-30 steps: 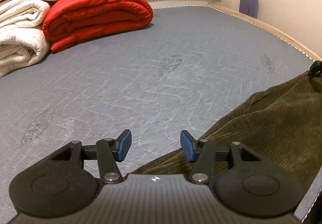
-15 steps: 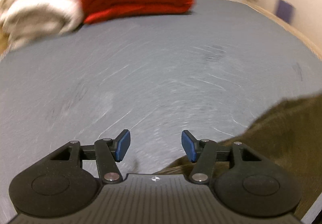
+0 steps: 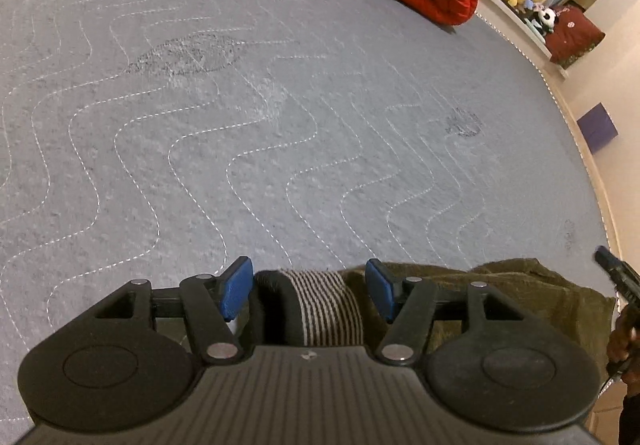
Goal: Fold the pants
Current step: 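Grasp the grey waistband with the left gripper, then lift the waistband with the left gripper and stretch the pants flat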
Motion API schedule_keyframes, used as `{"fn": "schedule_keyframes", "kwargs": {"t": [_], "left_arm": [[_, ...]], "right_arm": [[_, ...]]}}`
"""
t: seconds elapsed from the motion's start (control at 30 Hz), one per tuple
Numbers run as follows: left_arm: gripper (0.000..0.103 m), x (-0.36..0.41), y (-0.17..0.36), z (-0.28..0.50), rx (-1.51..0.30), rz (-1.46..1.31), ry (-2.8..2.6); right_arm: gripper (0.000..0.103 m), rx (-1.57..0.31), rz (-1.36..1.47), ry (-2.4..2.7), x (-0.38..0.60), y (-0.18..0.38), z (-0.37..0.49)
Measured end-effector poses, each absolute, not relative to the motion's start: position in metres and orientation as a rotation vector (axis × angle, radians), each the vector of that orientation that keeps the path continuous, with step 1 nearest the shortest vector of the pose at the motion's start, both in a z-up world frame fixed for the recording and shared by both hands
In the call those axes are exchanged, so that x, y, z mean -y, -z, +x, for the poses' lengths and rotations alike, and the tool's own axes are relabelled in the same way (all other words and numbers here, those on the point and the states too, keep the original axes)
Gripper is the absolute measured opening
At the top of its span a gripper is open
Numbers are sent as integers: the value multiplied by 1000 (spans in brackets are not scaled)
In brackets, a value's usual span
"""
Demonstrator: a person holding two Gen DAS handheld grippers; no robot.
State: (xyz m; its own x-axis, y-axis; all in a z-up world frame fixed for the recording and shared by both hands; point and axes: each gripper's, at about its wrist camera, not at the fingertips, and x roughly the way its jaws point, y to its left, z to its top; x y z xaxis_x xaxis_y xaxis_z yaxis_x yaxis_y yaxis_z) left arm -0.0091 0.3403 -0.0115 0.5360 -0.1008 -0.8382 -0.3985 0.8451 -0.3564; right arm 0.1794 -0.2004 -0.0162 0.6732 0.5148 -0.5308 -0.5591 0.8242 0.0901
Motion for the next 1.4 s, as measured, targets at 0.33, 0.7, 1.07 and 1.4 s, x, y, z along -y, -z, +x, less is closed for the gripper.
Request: {"fn": "schedule_keyframes", "kwargs": {"t": [0.33, 0.7, 1.07, 1.4], "left_arm": [[67, -338, 23, -19, -1049, -629, -102], [27, -327, 10, -23, -949, -445, -82], [38, -329, 21, -12, -996, -384, -135], [60, -279, -35, -49, -828, -50, -169]], "right_arm": [[50, -753, -230, -963, 85, 33, 153], [2, -780, -285, -1050, 63, 37, 165], [3, -674, -122, -691, 52, 19, 192], [51, -573, -147, -659, 126, -24, 139]]}}
